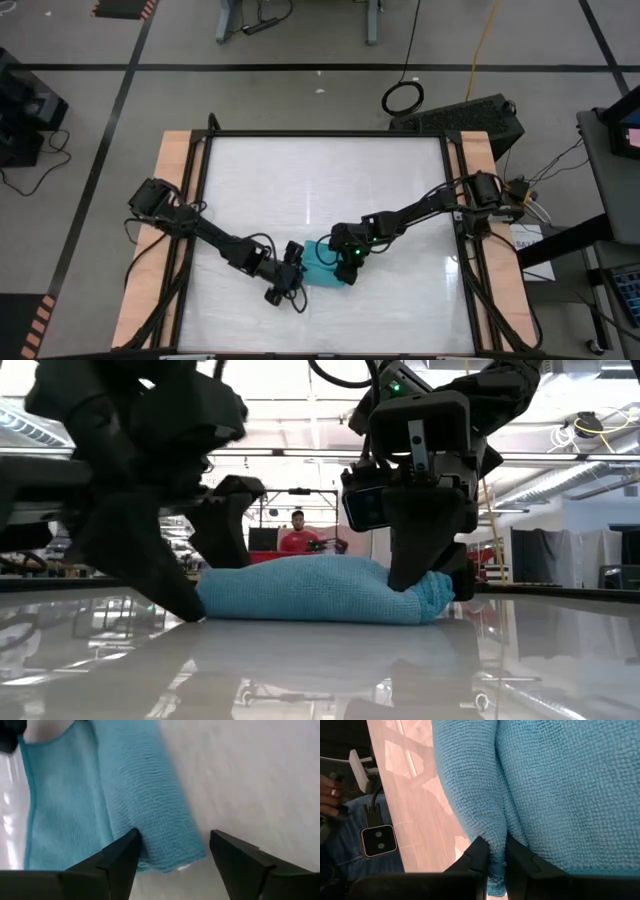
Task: Roll towel
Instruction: Roll the blue microfiber towel
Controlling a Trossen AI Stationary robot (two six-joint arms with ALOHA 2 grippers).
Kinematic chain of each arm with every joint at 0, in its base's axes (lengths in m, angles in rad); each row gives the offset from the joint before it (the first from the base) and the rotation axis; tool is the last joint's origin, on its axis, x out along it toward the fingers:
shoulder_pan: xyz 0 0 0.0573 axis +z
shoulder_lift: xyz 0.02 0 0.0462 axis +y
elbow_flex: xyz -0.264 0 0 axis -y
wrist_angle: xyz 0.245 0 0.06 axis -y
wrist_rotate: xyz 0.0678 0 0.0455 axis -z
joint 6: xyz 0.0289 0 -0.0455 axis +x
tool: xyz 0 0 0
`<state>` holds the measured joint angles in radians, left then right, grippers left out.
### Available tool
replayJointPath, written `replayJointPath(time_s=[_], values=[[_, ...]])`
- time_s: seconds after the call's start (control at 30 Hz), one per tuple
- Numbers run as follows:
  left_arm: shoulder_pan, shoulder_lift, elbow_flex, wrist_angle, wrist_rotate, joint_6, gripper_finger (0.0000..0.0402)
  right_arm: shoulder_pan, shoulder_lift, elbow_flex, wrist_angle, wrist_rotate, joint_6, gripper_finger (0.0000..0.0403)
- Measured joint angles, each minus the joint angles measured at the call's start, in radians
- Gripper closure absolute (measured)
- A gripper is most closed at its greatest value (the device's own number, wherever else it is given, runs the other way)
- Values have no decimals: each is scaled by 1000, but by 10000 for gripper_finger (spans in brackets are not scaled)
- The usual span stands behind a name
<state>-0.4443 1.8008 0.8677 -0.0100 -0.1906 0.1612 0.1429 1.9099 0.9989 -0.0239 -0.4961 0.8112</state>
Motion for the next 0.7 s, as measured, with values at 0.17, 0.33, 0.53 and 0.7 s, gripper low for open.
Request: replayJointPath(time_s=[0.17, 0.33, 0.53, 0.7], values=[[36, 10, 1, 10, 30, -102, 199, 0, 0, 0, 0, -1, 0, 371], [61, 2, 0, 13, 60, -104, 314, 2, -2, 0, 0, -10, -16, 370], [100, 0, -2, 29, 169, -180, 380, 5, -64, 0, -45, -2, -101, 323], [137, 2, -4, 78, 310, -232, 369, 18, -169, 0, -145, 99, -191, 246]])
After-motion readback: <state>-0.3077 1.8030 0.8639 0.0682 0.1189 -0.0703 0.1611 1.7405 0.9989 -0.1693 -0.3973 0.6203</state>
